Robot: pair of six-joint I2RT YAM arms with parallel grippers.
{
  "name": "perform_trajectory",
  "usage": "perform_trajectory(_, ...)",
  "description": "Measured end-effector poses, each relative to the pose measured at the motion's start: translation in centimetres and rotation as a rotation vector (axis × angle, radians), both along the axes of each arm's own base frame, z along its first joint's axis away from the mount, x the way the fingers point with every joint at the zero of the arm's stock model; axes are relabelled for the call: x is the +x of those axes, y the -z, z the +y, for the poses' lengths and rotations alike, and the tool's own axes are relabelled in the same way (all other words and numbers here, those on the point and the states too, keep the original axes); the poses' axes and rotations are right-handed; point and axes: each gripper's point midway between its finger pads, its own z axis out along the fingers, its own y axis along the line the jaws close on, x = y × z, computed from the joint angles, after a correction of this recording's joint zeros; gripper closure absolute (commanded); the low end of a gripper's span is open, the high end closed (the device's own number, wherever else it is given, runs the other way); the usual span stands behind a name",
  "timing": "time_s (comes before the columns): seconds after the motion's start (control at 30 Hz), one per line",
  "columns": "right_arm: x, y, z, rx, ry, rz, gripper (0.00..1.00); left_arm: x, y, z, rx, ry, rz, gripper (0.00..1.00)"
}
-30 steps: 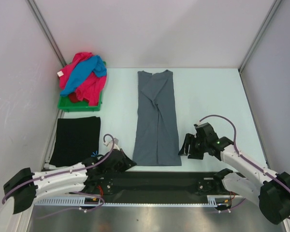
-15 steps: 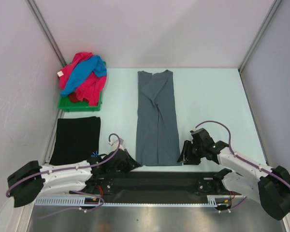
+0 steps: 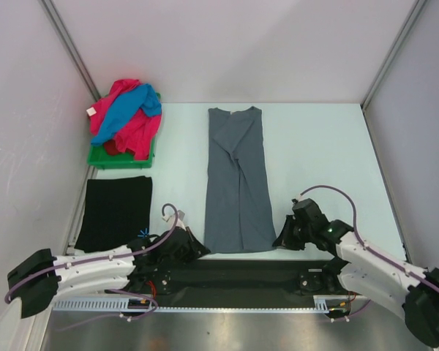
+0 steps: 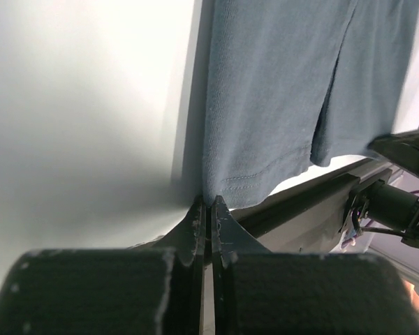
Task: Fold and stack the t-shirts
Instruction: Fold the tshirt
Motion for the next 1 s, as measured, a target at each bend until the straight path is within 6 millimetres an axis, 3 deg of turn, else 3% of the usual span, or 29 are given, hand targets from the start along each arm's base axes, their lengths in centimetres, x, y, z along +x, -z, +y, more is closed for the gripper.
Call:
perform_trajectory(0.13,0.1,-1.2,-0.3,0.022,0.028,-0.047,1.0,0.1,-0.2,-0.6,-0.001,0.011,0.004,1.0)
perform_trajectory(0.37,-0.1,-0.6,-0.7,-0.009,0.036,-0.014,1.0,-0.1,-0.6,-1.1,-0.007,0.042,-0.001,1.0)
perform_trajectory(0.5,2.3,-2.1,-1.0,-0.008,0.078,-0.023,1.0,1.5,-3.1,-2.4,-0.032,0.056,-0.034,1.0)
perform_trajectory(0.63,7.5,-4.0,-1.5,-0.004,0.132,-0.05,1.0,6.9,-6.8,-2.4,-0.065,-0.02,-0.108,1.0)
perform_trajectory(0.73,12.4,-5.4,-1.4,0.013,0.145,-0.077,1.0,12.3,-8.8,-1.1,-0.045,-0.098,-0.153,1.0)
perform_trajectory(0.9,21.3,-6.7,-0.3,0.035,0.128,-0.134,1.0,21.5,-10.7,-1.4,0.006,-0.095,-0.198,1.0)
perform_trajectory(1.0,26.6,-7.0,0.9,0.051,0.101,-0.169,1.0,25.7,-10.8,-1.4,0.023,-0.088,-0.215,1.0)
